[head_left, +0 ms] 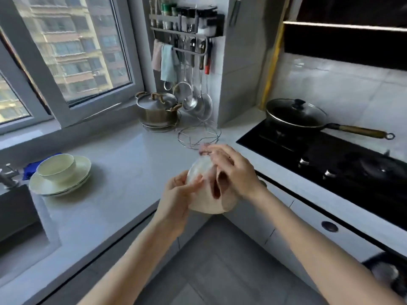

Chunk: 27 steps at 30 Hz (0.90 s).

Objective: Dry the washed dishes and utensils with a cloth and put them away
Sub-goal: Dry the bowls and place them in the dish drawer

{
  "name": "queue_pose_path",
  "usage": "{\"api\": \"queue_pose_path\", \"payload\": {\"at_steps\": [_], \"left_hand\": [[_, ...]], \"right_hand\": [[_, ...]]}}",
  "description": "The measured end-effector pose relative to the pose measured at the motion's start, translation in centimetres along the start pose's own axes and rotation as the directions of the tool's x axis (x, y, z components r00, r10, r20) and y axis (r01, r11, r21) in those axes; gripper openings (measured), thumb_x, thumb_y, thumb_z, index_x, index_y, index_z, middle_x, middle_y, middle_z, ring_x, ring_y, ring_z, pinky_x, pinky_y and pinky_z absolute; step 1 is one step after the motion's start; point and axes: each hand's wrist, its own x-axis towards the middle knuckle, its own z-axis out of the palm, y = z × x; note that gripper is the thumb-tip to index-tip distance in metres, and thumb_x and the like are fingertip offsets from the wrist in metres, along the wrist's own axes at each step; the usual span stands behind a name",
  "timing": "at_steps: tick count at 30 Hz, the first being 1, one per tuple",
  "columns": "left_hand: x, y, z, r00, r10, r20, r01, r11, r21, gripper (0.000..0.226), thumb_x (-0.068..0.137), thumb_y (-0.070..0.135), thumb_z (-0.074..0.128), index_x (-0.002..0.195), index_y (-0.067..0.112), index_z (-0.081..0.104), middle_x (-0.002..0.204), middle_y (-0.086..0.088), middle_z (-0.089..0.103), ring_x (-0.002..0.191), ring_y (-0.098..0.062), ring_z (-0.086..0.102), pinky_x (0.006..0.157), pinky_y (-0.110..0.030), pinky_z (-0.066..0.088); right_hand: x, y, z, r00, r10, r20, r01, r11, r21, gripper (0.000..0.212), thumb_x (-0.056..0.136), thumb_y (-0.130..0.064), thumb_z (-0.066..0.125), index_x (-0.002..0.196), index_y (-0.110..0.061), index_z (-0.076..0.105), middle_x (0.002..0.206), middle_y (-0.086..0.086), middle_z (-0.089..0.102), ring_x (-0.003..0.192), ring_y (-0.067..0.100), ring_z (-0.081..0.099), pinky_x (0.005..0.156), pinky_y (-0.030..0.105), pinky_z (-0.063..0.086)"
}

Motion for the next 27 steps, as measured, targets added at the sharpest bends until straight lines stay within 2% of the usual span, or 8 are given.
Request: {"api": "queue_pose_path", "payload": {"at_steps": [2, 5, 7, 11, 14, 17, 21, 27], "left_hand": [[-0.4, -1.3, 2.4, 1.000, -0.002, -0.023, 0.001, 0.999, -0.045, 0.020, 0.074, 0.013, 0.062, 0.091, 0.005, 0.070, 0.080, -0.005, 0.072, 0.070, -0.015, 0.068, 0.057, -0.020, 0.051], [-1.0, -4.1, 7.2, 0.998, -0.038, -0.049, 0.034, 0.997, -0.074, 0.024, 0.074, 0.012, 0.067, 0.097, 0.005, 0.068, 0.084, -0.005, 0.073, 0.074, -0.016, 0.069, 0.060, -0.022, 0.053], [-1.5, -6.5, 11.4, 0.992, -0.095, -0.080, 0.087, 0.991, -0.102, 0.034, 0.076, 0.019, 0.066, 0.106, 0.003, 0.066, 0.093, -0.011, 0.072, 0.083, -0.023, 0.068, 0.069, -0.031, 0.056], [-2.6, -11.3, 20.0, 0.972, -0.206, -0.112, 0.182, 0.964, -0.196, 0.044, 0.082, 0.023, 0.061, 0.116, -0.004, 0.060, 0.108, -0.023, 0.066, 0.098, -0.033, 0.063, 0.092, -0.045, 0.048], [-3.6, -13.3, 25.4, 0.959, -0.248, -0.137, 0.225, 0.960, -0.164, 0.028, 0.084, 0.009, 0.056, 0.108, -0.003, 0.062, 0.087, -0.013, 0.071, 0.078, -0.022, 0.068, 0.070, -0.031, 0.055], [-5.0, -13.7, 28.8, 0.931, -0.311, -0.192, 0.278, 0.943, -0.183, 0.017, 0.091, 0.009, 0.047, 0.097, 0.003, 0.062, 0.068, -0.008, 0.067, 0.054, -0.017, 0.063, 0.049, -0.024, 0.048], [-7.4, -13.5, 29.9, 0.872, -0.451, -0.190, 0.366, 0.859, -0.359, 0.032, 0.098, 0.031, 0.041, 0.096, 0.005, 0.061, 0.069, -0.014, 0.067, 0.047, -0.026, 0.063, 0.051, -0.030, 0.047], [-11.9, -14.8, 32.0, 0.782, -0.579, -0.230, 0.399, 0.749, -0.530, 0.032, 0.096, 0.023, 0.046, 0.101, -0.004, 0.063, 0.091, -0.021, 0.071, 0.090, -0.035, 0.065, 0.085, -0.052, 0.044]], "right_hand": [[-0.5, 2.2, -3.2, 0.975, 0.215, 0.060, -0.222, 0.903, 0.368, 0.034, 0.095, -0.036, 0.046, 0.114, -0.018, 0.067, 0.121, 0.004, 0.065, 0.111, 0.019, 0.062, 0.105, 0.046, 0.043], [-3.6, 4.6, -7.1, 0.952, 0.307, 0.007, -0.272, 0.830, 0.486, 0.040, 0.087, -0.042, 0.047, 0.113, -0.019, 0.067, 0.118, 0.002, 0.067, 0.109, 0.019, 0.064, 0.103, 0.050, 0.045], [-6.6, 6.1, -9.4, 0.945, 0.284, -0.163, -0.198, 0.892, 0.407, 0.038, 0.088, -0.050, 0.047, 0.115, -0.030, 0.063, 0.117, -0.010, 0.065, 0.109, 0.010, 0.062, 0.100, 0.044, 0.048], [-12.3, 9.5, -15.8, 0.908, -0.073, -0.414, 0.048, 0.996, -0.071, 0.048, 0.088, -0.056, 0.045, 0.130, -0.034, 0.048, 0.136, -0.011, 0.046, 0.123, 0.004, 0.049, 0.099, 0.025, 0.044], [-14.7, 10.1, -20.2, 0.897, -0.236, -0.373, 0.108, 0.936, -0.334, 0.055, 0.081, -0.056, 0.049, 0.128, -0.027, 0.054, 0.137, -0.003, 0.047, 0.120, 0.013, 0.050, 0.091, 0.030, 0.047], [-17.6, 11.1, -21.8, 0.851, -0.462, -0.249, 0.242, 0.766, -0.595, 0.048, 0.087, -0.046, 0.055, 0.128, -0.022, 0.056, 0.140, 0.014, 0.045, 0.121, 0.030, 0.049, 0.090, 0.041, 0.049], [-22.0, 14.6, -23.3, 0.732, -0.679, -0.052, 0.502, 0.590, -0.632, 0.054, 0.092, -0.045, 0.056, 0.135, -0.016, 0.038, 0.145, 0.027, 0.030, 0.119, 0.045, 0.049, 0.089, 0.054, 0.045], [-26.5, 16.6, -26.4, 0.719, -0.693, 0.043, 0.657, 0.659, -0.366, 0.068, 0.090, -0.049, 0.058, 0.141, -0.020, 0.023, 0.149, 0.021, 0.020, 0.139, 0.032, 0.031, 0.107, 0.044, 0.040]]}}
